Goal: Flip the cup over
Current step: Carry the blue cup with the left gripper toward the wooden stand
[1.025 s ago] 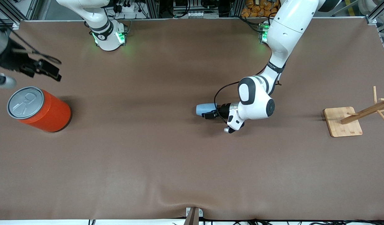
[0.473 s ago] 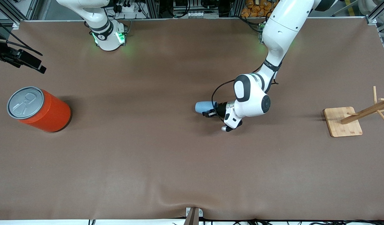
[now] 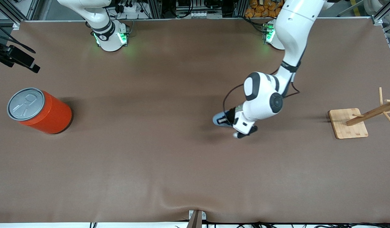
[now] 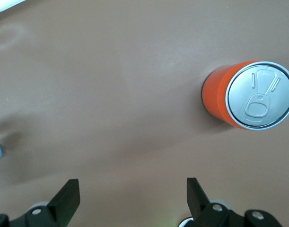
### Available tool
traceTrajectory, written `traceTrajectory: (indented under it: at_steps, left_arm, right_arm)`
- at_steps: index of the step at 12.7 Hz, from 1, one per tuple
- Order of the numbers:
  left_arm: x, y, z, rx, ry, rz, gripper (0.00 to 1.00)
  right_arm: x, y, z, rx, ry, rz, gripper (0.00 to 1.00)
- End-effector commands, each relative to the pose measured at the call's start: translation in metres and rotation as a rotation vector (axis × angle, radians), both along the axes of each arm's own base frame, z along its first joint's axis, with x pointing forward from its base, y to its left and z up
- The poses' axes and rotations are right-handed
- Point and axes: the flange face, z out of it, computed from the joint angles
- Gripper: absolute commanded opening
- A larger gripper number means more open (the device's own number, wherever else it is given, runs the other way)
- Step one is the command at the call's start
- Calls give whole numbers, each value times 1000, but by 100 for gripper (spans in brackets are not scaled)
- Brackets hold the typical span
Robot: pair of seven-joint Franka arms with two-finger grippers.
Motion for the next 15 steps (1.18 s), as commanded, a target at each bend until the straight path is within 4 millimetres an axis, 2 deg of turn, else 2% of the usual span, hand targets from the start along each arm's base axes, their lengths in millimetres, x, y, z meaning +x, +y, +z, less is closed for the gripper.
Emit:
traceTrajectory:
  at_steps: [1,3,5,7,8,10,13,15]
  left_arm:
    - [32,45,49,93,-93,50,0]
    - [49,88,78,210,-161,18,0]
    - [62,124,89,344,-223,-22,0]
    - [66,147,84,472,-249,-88,0]
    - [61,152,76,514,-229,-120,0]
    - [43,157,52,572,-169,-180,0]
    - [17,169,33,612,-123,-229,0]
    - [16,173,20,625,-116,-237,0]
  right_arm:
    - [3,4,2,-43,8,16,100]
    - [3,5,0,-48,16,15,100]
    - [3,5,-1,-48,19,17,100]
    - [2,5,-2,-51,29,18,100]
    - [2,4,-2,-51,32,16,100]
    - [1,4,-3,-51,37,16,100]
    - [1,1,-4,-51,40,11,100]
    - [1,1,-4,-49,39,11,100]
